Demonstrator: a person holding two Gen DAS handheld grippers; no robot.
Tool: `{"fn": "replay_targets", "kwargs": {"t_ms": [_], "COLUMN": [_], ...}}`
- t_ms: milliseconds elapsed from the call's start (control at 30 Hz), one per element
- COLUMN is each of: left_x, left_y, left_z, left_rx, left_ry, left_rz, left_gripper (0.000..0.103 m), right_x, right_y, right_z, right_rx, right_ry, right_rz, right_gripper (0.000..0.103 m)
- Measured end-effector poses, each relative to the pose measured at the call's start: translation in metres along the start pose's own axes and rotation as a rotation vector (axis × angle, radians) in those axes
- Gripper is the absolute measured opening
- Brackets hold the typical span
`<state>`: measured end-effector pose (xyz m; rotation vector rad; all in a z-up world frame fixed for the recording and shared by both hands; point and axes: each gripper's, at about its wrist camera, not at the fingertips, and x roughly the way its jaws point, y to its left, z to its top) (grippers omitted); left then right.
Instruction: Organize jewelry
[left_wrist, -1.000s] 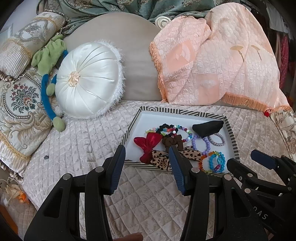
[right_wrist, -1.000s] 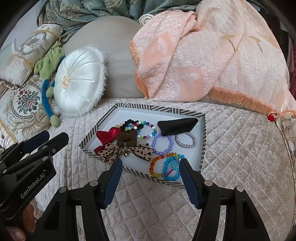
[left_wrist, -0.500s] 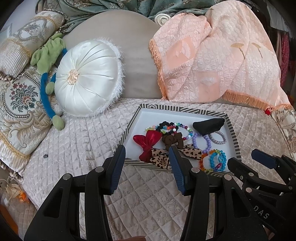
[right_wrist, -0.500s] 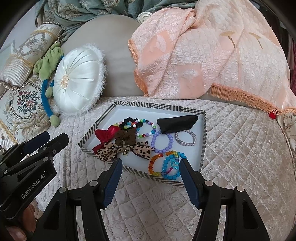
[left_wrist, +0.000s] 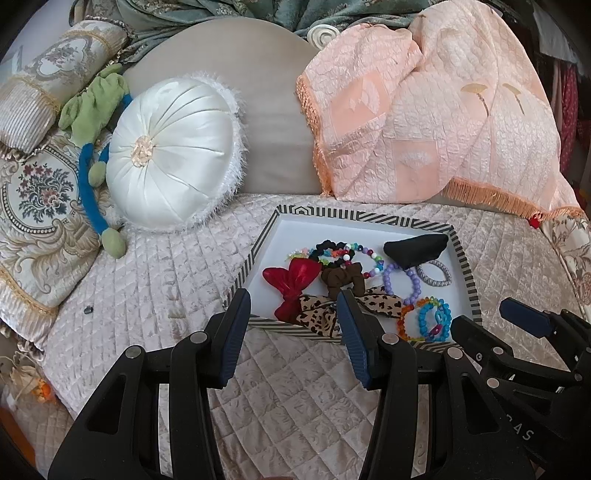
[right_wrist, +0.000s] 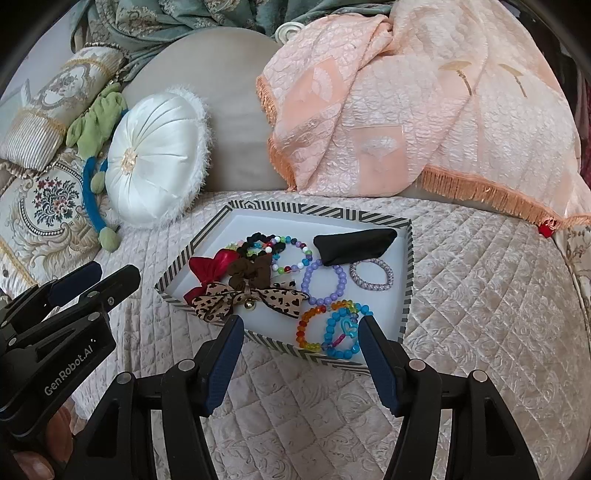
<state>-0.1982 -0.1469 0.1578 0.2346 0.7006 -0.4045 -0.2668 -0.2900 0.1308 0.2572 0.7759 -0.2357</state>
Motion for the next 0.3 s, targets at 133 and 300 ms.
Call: {"fn": "replay_targets", "kwargs": {"t_ms": [133,300], "left_x": [0.0004,0.0028], "left_y": [-0.0015,-0.0027], "left_z": [-0.0001,-0.0012], "left_rx": [0.005,0.010], "left_ry": [-0.007,-0.009], "left_rz": [-0.007,-0.006], "left_gripper": [0.049,0.049], "right_x": [0.0010,0.0023], "right_y": [0.0004,-0.0020], "right_z": [-0.0011,-0.0028], "right_rx": [-0.003,-0.001], "right_ry": [0.002,0.006], "right_rz": [0.001,0.002], "right_gripper": [0.062,0.062]}}
